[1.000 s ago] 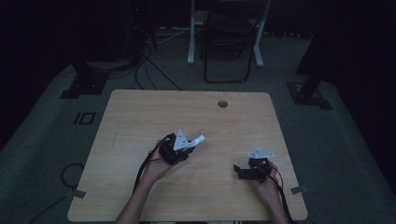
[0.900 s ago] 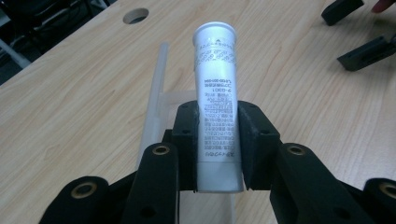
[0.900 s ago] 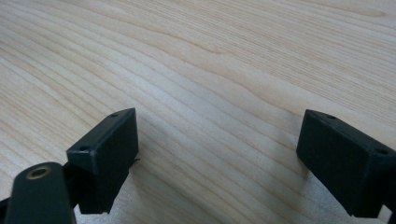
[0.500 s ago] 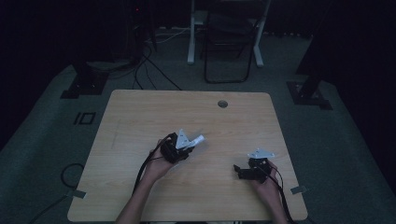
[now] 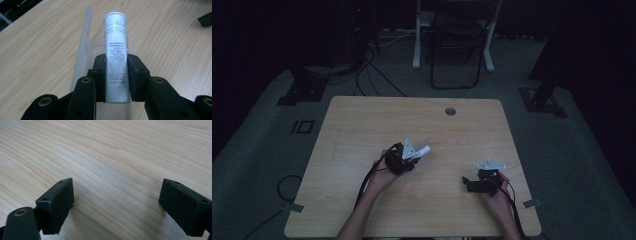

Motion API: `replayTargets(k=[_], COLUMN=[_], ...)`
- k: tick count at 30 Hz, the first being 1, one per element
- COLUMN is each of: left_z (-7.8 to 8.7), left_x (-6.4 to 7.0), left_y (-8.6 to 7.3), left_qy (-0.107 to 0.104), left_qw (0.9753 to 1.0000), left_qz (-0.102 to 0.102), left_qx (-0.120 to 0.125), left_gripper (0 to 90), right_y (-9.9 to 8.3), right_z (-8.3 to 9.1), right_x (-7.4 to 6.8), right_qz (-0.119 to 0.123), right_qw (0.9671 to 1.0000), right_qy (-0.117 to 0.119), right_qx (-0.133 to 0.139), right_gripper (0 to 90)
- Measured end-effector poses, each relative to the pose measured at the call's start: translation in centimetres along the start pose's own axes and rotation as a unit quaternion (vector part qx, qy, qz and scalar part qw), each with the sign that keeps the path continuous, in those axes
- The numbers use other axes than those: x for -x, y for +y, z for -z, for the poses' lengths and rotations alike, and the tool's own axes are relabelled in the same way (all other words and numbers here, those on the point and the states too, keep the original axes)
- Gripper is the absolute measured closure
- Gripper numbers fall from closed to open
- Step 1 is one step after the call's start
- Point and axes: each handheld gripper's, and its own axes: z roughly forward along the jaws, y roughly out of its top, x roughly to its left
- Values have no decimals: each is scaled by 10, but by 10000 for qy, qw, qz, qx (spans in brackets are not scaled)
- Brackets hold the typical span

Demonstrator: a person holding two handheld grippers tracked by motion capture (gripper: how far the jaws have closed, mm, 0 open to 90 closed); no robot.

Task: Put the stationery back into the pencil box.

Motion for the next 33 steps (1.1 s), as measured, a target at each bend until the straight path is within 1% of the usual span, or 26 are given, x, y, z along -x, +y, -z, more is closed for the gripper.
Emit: replayTargets(k=[23,29,33], left_z=[-6,-5,-6], left_x=[-1,1,4], left_y=[-11,-13,-15], left_qy=[15,44,32], left_qw=[9999,9999,9999], left_qz=[47,48,0], left_qx=[-124,-123,-127], left_gripper=[710,710,710], right_y=[0,0,0], right_z=[0,0,0], right_x=[0,0,0], right_qz=[2,3,5], right_qw=[10000,10000,10000], right_qy=[1,1,0], right_qx=[1,2,2], right_gripper=[126,126,126])
